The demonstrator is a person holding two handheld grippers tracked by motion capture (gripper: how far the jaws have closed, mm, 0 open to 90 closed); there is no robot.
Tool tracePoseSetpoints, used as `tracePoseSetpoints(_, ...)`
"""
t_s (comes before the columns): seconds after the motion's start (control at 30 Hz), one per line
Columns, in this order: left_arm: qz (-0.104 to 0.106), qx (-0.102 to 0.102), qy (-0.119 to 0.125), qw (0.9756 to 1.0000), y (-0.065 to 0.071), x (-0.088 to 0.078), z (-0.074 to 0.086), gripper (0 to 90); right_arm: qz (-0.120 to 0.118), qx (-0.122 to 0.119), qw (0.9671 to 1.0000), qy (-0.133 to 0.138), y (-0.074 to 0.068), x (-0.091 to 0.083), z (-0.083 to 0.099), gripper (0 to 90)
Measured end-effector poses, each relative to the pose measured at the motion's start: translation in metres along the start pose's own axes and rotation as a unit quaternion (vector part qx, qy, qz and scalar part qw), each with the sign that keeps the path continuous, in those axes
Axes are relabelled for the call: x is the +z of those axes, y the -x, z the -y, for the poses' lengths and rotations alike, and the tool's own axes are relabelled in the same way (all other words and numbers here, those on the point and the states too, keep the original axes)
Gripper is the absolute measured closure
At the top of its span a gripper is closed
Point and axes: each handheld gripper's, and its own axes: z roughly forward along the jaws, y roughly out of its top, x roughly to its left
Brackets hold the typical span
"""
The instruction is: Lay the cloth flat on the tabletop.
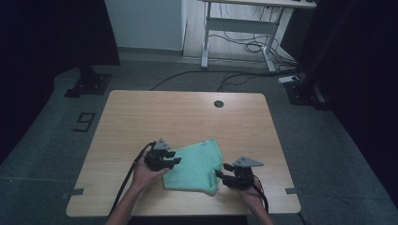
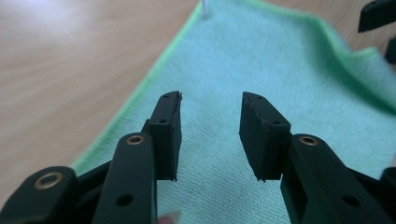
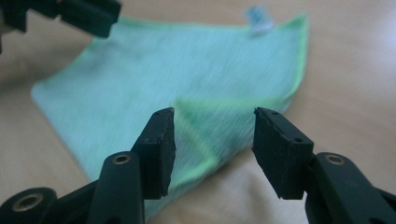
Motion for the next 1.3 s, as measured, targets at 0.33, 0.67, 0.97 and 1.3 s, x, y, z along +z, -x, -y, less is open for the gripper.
tracePoseSetpoints(0.33, -0.011, -0.012, -0.026, 0.9995, -0.002, 0.015, 0.014, 59.5, -0.004, -0.031, 0.9985, -0.045, -0.016, 0.017, 0.01, 59.1)
tracePoseSetpoints(0.67, -0.009, -0.042, -0.012, 0.999, -0.01, 0.011, 0.023, 61.2, 0.009, -0.05, 0.9965, -0.067, 0.0, 0.034, -0.005, 70.1)
tracePoseSetpoints(0.97, -0.03, -0.046, -0.007, 0.9985, -0.007, 0.002, 0.032, 61.2, 0.026, -0.034, 0.9964, -0.072, 0.031, 0.073, -0.04, 69.4)
tracePoseSetpoints(1.3, -0.049, -0.039, 0.004, 0.998, -0.001, 0.003, 0.036, 59.9, 0.031, -0.009, 0.9994, -0.006, 0.013, 0.027, -0.034, 53.7)
